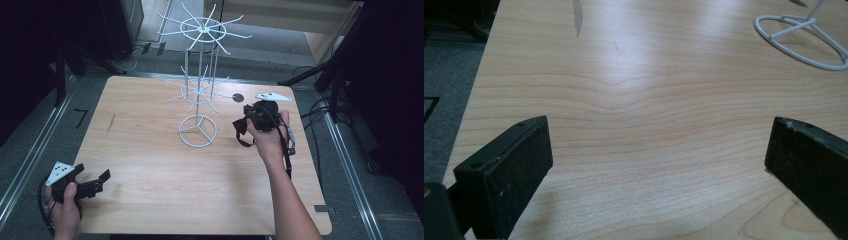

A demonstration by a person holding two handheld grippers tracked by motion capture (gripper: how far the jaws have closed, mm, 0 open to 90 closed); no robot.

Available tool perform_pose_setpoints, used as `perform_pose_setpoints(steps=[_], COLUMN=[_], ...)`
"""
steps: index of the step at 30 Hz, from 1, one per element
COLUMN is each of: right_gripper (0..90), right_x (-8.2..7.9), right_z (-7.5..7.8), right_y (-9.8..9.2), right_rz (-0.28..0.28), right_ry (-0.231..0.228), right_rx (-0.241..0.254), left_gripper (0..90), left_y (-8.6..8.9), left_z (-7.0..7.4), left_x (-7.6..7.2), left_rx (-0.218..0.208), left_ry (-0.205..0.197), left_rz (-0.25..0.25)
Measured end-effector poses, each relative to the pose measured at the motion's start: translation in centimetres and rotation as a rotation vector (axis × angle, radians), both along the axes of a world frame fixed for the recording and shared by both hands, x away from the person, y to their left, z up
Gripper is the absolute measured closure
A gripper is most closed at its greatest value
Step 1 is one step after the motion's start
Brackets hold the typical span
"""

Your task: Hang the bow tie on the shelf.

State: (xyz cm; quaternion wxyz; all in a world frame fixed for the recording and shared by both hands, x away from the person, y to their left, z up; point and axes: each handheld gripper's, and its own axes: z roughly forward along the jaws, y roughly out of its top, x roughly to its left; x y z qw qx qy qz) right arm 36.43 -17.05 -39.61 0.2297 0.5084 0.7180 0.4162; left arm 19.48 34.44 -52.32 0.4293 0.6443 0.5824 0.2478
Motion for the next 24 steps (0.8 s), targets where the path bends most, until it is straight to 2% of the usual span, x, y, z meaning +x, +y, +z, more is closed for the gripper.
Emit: perform_pose_setpoints(steps=[3,10,24], right_gripper=[90.0,90.0,90.0], right_x=[0.2,0.5,2.0], right_z=[0.3,1.3,3.3], right_y=[0.4,0.8,1.7], right_rz=[0.006,0.008,-0.034], right_ry=[-0.005,-0.017,-0.059], right_rx=[-0.018,-0.012,-0.004], left_gripper=[0.0,0.0,0.0], left_y=[0.0,0.0,0.0], left_z=[0.0,0.0,0.0], left_x=[0.0,0.0,0.0], left_rx=[0.0,0.001,0.001], left_ry=[0.0,0.0,0.0], left_rz=[-0.001,-0.002,-0.003])
